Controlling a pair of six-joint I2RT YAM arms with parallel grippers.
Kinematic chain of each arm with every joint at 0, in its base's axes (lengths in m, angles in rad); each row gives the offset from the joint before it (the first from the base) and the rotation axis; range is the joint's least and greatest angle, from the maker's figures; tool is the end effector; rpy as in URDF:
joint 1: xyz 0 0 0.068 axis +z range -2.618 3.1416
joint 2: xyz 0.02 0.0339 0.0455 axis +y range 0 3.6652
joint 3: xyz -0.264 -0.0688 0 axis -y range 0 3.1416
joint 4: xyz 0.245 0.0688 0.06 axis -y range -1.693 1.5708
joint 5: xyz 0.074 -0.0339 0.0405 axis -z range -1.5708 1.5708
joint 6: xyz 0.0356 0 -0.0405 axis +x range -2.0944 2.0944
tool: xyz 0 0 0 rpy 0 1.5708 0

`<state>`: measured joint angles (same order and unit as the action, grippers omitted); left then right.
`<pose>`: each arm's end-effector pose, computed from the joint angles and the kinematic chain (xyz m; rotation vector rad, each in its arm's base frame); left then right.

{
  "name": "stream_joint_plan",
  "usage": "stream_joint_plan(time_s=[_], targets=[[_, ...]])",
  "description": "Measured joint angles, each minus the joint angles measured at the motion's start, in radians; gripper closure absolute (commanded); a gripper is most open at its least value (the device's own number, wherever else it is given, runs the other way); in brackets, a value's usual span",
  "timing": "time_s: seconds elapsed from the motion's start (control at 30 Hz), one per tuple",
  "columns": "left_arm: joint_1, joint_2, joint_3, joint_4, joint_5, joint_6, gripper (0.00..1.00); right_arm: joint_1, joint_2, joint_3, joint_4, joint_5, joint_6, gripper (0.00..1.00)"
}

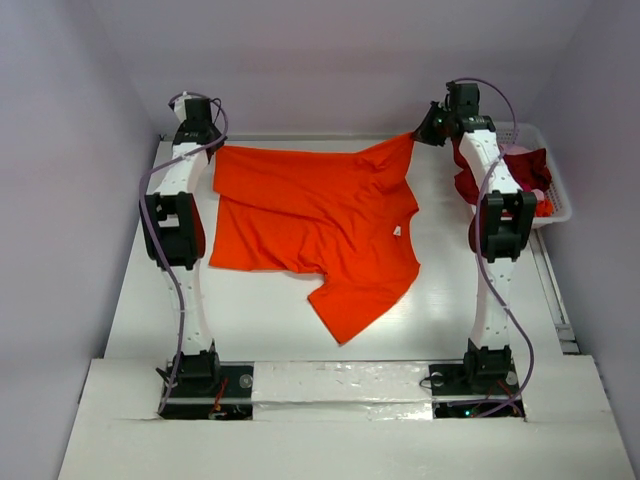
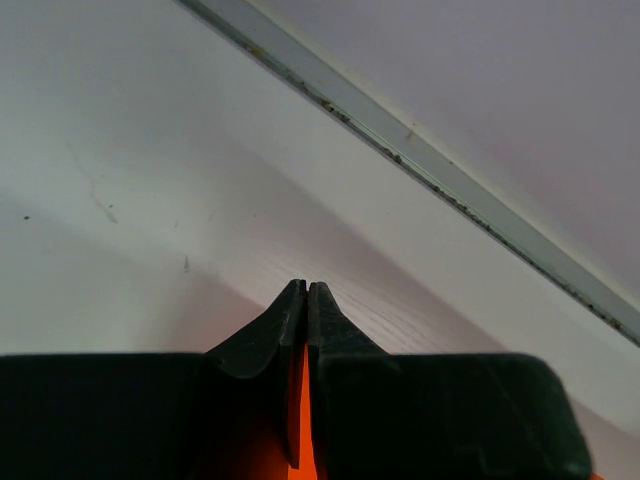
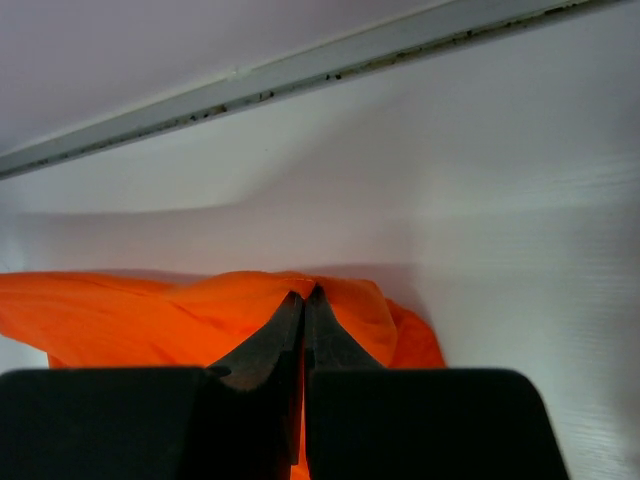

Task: Fold and stack the t-shirts
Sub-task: Flatten out the tshirt

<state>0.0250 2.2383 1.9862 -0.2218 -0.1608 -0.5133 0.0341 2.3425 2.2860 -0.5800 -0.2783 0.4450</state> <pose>0.5324 0.0190 0.2680 -0.6388 1.9385 -0.1417 0.5385 0.0282 0.2845 0.3011 2.2181 0.5710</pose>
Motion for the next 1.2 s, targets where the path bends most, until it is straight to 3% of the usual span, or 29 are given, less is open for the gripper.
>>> stream_joint_plan(time_s=[0.63, 1.2], targets=[[0.028, 0.179, 0.238, 0.083, 0.204, -0.031, 1.00, -0.030, 0.119, 0.212, 0.076, -0.132, 0.072, 1.00], [0.054, 0.286, 0.312, 0.152, 0.288, -0.091, 0.99, -0.079, 0.225, 0.279, 0.187, -0.203, 0.212, 1.00]])
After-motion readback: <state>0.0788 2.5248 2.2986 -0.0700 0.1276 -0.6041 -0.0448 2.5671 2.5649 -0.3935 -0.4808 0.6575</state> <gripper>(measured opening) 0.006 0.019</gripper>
